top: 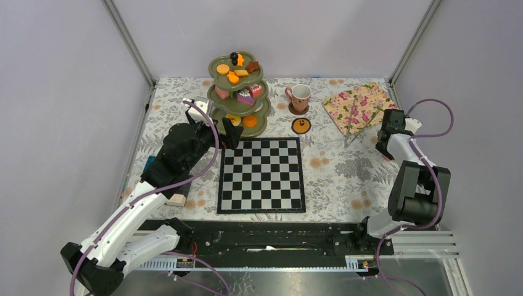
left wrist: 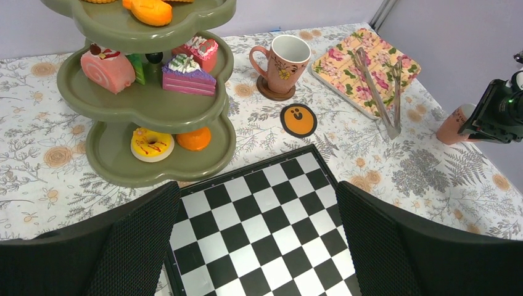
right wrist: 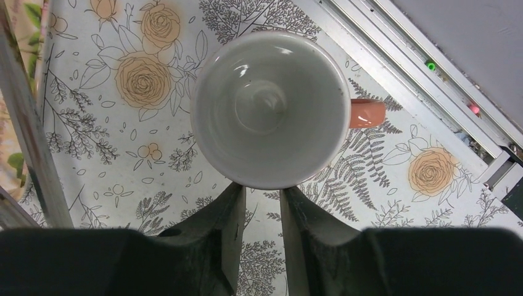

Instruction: Serve the afternoon tea

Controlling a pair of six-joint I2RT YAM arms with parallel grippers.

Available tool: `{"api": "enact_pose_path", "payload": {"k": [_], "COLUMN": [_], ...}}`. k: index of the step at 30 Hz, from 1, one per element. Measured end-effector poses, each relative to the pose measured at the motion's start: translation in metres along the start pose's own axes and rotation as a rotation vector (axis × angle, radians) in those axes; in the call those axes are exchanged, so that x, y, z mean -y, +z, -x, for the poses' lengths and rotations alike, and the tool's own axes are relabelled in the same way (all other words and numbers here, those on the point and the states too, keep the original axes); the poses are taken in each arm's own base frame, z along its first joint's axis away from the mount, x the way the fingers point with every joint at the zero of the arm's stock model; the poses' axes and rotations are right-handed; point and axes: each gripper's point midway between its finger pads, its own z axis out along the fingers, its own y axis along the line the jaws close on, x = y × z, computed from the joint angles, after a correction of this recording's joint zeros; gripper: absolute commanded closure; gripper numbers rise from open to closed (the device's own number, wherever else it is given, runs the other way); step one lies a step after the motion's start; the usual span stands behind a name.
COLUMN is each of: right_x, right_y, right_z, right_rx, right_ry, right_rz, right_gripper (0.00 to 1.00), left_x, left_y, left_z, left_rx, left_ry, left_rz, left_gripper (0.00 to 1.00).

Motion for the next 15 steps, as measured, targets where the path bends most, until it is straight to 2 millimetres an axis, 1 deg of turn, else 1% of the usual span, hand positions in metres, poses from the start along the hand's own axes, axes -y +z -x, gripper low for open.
{"api": "enact_pose_path", "payload": {"k": [1,2,5,7,11,13,15], "right_x": [-0.001,-0.002,-0.009,-0.011,-0.009,-0.009,-0.010], "right_y": [0.000,-0.001,-0.011,-0.023,-0.049,-0.054,-0.055], "right_z": [0.000,0.000,0.003,0.012,0.034,0.041,0.047], "right_rx": [-0.003,-0.004,-0.001,0.025,0.107,0.130,0.142], "right_ry": [0.000,0.001,0.015,0.033,0.074,0.080,0.078], "right_rz": [0.005,0.013,0.071,0.109,0.156,0.162,0.154], "right_gripper": [0.61,0.57,0.47,0.41,0.28,0.24,0.23], "left_x": [0.000,0.000,0.000,0.000,-0.001,-0.001,-0.001], "left_y": [0.000,0.001,0.004,0.006,0.010,0.013,0.015], "left_z": [0.000,-0.001,-0.005,-0.007,-0.013,-0.016,-0.019], "left_rx": [-0.001,-0.004,-0.017,-0.025,-0.043,-0.055,-0.066], "left_ry": [0.000,0.000,0.001,0.002,0.001,0.001,-0.001], "left_rz": [0.000,0.001,0.001,0.003,0.007,0.007,0.007], "left_gripper": [0.01,0.01,0.01,0.01,0.01,0.01,0.01]}}
